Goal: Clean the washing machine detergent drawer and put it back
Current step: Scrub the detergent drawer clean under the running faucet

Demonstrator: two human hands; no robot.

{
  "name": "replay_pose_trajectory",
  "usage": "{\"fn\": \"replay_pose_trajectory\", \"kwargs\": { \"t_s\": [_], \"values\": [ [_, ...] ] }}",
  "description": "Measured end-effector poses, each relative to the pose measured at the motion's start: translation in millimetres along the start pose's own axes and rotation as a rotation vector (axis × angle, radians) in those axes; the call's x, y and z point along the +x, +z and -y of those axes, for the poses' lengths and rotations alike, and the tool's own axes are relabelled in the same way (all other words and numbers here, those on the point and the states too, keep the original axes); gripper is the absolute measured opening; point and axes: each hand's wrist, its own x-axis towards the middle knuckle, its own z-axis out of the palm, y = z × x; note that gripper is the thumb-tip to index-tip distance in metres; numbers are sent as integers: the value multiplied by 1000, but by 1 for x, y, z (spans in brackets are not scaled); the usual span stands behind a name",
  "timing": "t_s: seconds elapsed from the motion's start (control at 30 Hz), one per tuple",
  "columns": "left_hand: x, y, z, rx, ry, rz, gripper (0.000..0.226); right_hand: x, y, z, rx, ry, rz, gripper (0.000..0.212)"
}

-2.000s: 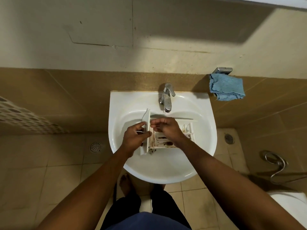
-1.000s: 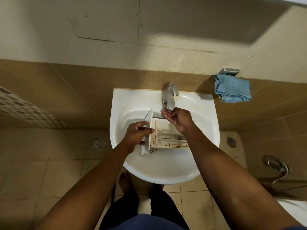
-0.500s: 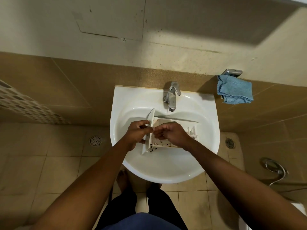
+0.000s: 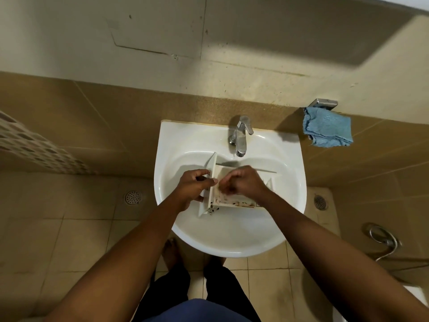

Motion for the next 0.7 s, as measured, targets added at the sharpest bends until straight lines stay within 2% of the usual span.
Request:
{"fn": "replay_pose_trajectory", "kwargs": {
  "t_s": [0.07, 0.13, 0.23, 0.3, 0.4, 0.47, 0.6, 0.7],
  "values": [
    [1, -2, 0, -7, -5, 4, 62, 24, -7, 14, 316, 88, -159, 32],
    [1, -3, 1, -12, -5, 8, 62, 41, -14, 22, 531, 142, -263, 32],
    [3, -2, 2, -6, 0, 15, 61, 48, -22, 24, 772, 160, -273, 27],
    [3, -1, 3, 0, 5, 16, 61, 47, -21, 20, 820, 192, -269, 31],
    [3, -2, 4, -3, 10, 25, 61, 38, -15, 5, 738, 255, -228, 43],
    [3, -3, 4, -11, 13, 27, 60, 25, -4, -4, 643, 228, -139, 42],
    [3, -4, 4, -10, 28, 29, 62, -3, 21, -9, 221, -2, -73, 38],
    [2, -6, 5, -20, 29, 24, 62, -25, 25, -12, -31, -24, 20, 41]
  ]
}}
